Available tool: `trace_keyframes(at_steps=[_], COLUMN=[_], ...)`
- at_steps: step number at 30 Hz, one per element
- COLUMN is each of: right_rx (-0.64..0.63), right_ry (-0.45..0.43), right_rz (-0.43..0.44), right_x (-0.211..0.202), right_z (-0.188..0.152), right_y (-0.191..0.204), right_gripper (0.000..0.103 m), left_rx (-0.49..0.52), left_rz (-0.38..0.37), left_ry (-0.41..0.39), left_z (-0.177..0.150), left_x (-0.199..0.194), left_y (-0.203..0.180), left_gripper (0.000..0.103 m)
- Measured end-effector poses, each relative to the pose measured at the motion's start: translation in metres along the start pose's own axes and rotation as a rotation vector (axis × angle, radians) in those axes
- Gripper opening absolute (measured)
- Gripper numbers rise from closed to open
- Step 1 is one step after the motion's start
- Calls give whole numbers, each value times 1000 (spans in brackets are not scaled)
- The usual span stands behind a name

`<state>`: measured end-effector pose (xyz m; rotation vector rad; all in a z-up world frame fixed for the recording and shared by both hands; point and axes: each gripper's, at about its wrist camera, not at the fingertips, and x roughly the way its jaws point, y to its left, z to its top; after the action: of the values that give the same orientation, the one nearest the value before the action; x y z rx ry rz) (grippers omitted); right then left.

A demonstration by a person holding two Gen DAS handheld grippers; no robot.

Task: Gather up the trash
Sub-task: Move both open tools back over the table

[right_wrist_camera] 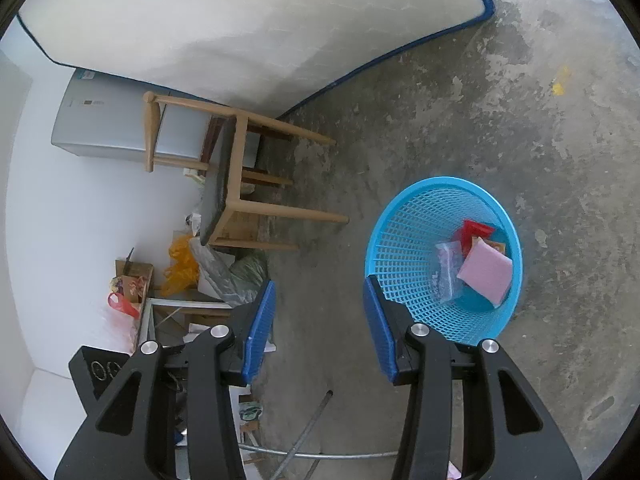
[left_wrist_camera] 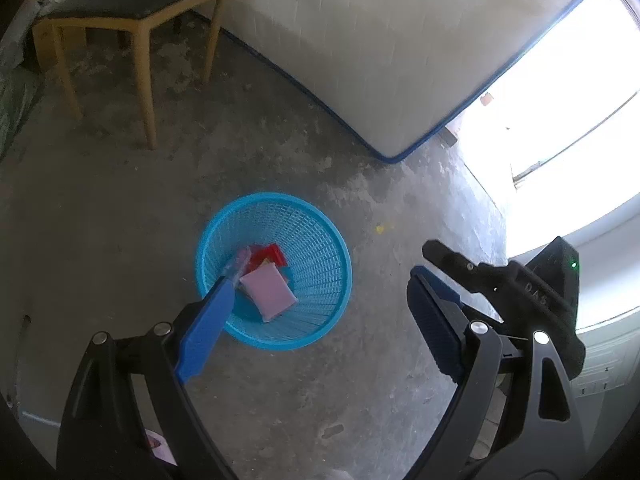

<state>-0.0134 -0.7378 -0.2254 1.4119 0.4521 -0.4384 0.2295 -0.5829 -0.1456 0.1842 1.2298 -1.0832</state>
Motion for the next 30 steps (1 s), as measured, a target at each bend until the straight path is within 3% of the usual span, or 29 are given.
trace_keyframes(at_steps=[4,8,13,17,23,30], right_rx=[-27,-136,-267,-378,-485,-588], right_ry=[-6,-5,22,62,180,389], right_rz=[3,21,55,63,122,174], right_x=[-14,-45,-87,-108,-105,-64], right_z=[-10,-33,-70,-105,-159,-231], right_y=[4,23,51,83,135,200], right_gripper=[45,45,45,49,54,54], left_rx=[-6,38,123,145,155,101], left_rz=[-29,-40,-44,-32,96,320], left_ry=[-68,-179,-326,-419,-534,-641], left_z=[-6,-31,-87,-132,-200,-272], left_x=[-40,-109,-209,-265,-321,-374], left_y=[-1,-12,-26,-23,-5,37], left_gripper=[84,84,84,85,85,85])
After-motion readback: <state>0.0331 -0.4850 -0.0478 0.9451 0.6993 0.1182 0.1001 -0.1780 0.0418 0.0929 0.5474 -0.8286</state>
